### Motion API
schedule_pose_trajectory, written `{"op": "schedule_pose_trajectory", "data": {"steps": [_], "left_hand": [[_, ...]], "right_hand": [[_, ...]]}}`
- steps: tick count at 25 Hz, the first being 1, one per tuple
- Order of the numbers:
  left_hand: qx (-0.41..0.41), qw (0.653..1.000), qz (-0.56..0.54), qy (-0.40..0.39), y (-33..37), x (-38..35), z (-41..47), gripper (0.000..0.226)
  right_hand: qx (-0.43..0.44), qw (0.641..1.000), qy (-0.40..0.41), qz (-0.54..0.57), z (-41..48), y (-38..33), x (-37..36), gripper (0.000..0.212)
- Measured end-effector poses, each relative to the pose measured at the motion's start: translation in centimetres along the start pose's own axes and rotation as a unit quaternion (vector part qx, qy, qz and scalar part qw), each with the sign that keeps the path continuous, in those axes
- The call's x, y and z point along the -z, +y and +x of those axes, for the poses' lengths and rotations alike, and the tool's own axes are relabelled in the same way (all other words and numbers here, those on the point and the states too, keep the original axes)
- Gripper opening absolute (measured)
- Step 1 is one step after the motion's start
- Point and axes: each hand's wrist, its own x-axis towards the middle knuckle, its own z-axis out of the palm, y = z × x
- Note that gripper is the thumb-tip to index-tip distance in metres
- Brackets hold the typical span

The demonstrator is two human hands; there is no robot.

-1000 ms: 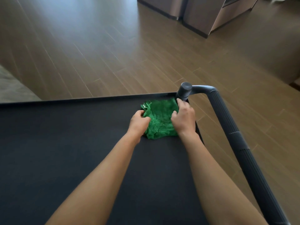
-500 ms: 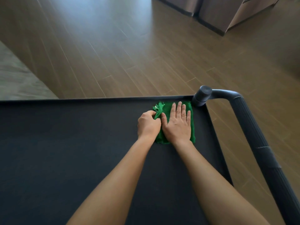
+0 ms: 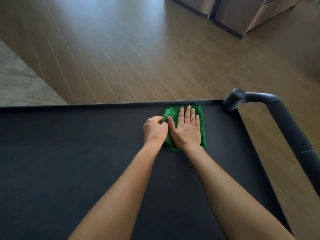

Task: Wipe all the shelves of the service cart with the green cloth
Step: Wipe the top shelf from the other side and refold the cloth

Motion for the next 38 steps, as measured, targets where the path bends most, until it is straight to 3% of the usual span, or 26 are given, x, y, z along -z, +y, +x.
{"op": "schedule_pose_trajectory", "data": {"steps": [5, 7, 10, 12, 16, 19, 21, 23, 25, 27, 32, 38], "left_hand": [[0.123, 0.977, -0.164, -0.065, -1.0, 5.2, 1.8, 0.027], [0.131, 0.972, -0.174, -0.089, -0.8, 6.3, 2.3, 0.031], [0.115, 0.97, -0.182, -0.116, 0.2, 6.8, 2.4, 0.017], [0.1, 0.971, -0.172, -0.135, 0.7, 6.8, 2.1, 0.02], [0.055, 0.979, -0.151, -0.127, 0.6, 7.4, 1.7, 0.024], [-0.043, 0.997, -0.011, -0.059, -0.6, 9.4, 1.7, 0.023], [-0.12, 0.983, 0.135, 0.006, -2.5, 11.6, 1.5, 0.03], [-0.141, 0.934, 0.325, 0.051, -5.2, 14.3, 1.4, 0.042], [-0.076, 0.878, 0.47, 0.051, -8.3, 17.3, 1.4, 0.062], [-0.014, 0.867, 0.493, 0.065, -10.7, 20.5, 1.5, 0.074], [0.041, 0.873, 0.477, 0.098, -15.2, 26.8, 1.2, 0.083], [0.031, 0.869, 0.484, 0.1, -16.2, 26.7, 0.9, 0.083]], "right_hand": [[0.07, 0.99, -0.098, 0.073, -0.1, -3.4, 0.3, 0.11], [0.107, 0.983, -0.143, 0.048, 0.0, -3.5, 0.9, 0.117], [0.13, 0.979, -0.157, -0.014, -0.1, -3.7, 0.5, 0.128], [0.124, 0.983, -0.12, -0.061, -0.4, -4.1, -0.4, 0.121], [0.1, 0.99, -0.034, -0.096, -0.9, -4.8, -1.8, 0.079], [0.075, 0.995, -0.022, -0.06, -1.0, -5.7, -2.1, 0.063], [0.057, 0.997, -0.017, -0.047, -1.1, -6.6, -2.5, 0.062], [0.042, 0.998, -0.016, -0.041, -1.3, -7.5, -3.1, 0.064], [0.032, 0.999, -0.016, -0.035, -1.5, -8.3, -3.5, 0.065], [0.023, 0.999, -0.013, -0.031, -1.5, -8.6, -3.6, 0.065], [0.004, 1.0, 0.008, -0.015, -1.9, -9.1, -3.6, 0.072], [-0.019, 0.999, 0.039, 0.019, -2.7, -11.9, -3.8, 0.092]]}}
